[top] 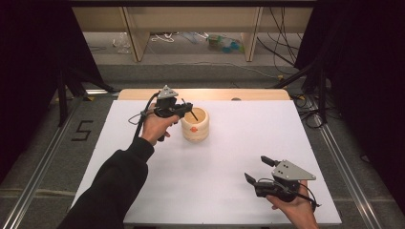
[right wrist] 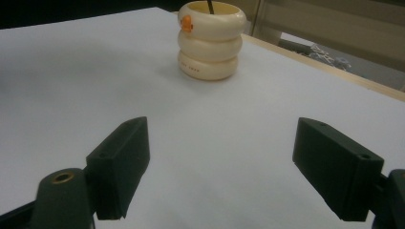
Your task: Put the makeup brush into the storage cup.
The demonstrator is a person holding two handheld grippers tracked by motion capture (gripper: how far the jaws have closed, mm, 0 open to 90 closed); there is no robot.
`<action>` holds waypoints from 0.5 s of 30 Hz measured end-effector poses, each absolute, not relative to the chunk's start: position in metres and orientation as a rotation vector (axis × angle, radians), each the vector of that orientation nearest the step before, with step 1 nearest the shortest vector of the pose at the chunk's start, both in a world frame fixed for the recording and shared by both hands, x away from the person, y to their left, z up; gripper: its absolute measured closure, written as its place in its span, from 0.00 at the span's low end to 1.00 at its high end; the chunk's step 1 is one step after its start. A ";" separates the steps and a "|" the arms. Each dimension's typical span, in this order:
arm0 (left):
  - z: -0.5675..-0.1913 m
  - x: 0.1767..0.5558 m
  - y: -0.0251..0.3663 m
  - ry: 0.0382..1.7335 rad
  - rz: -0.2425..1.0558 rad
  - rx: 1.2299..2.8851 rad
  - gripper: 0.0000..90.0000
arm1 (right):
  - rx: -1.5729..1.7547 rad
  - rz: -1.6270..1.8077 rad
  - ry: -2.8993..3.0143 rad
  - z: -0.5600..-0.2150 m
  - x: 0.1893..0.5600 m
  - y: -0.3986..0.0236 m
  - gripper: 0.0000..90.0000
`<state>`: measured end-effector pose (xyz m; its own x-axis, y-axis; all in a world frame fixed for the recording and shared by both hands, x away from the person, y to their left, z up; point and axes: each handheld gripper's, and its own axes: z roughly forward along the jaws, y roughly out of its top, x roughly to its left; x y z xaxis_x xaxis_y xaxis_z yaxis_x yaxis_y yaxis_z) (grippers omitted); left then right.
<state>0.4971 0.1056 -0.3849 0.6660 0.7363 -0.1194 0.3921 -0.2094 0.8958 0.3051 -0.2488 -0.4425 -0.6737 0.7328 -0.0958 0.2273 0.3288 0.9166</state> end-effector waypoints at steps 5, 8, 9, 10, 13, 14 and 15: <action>-0.389 0.498 0.101 0.890 0.383 1.853 0.94 | 0.844 1.323 2.109 -0.442 0.305 -0.249 0.24; -0.391 0.498 0.100 0.892 0.386 1.870 0.85 | 0.843 1.323 2.110 -0.442 0.305 -0.249 0.24; -0.390 0.498 0.100 0.900 0.397 1.889 0.77 | 0.843 1.323 2.110 -0.442 0.305 -0.249 0.24; -0.390 0.497 0.100 0.916 0.410 1.895 0.66 | 0.843 1.323 2.110 -0.442 0.304 -0.249 0.24; -0.386 0.493 0.102 0.928 0.421 1.906 0.47 | 0.839 1.320 2.114 -0.443 0.304 -0.249 0.24; -0.384 0.491 0.102 0.939 0.426 1.902 0.41 | 0.839 1.319 2.115 -0.443 0.305 -0.249 0.24; -0.381 0.489 0.102 0.949 0.426 1.888 0.36 | 0.839 1.316 2.116 -0.443 0.305 -0.249 0.24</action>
<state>0.4887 0.1023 -0.3813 0.6387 0.7631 -0.0985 0.4335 -0.2511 0.8655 0.3047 -0.2487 -0.4430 -0.6813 0.7258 -0.0951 0.2356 0.3404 0.9103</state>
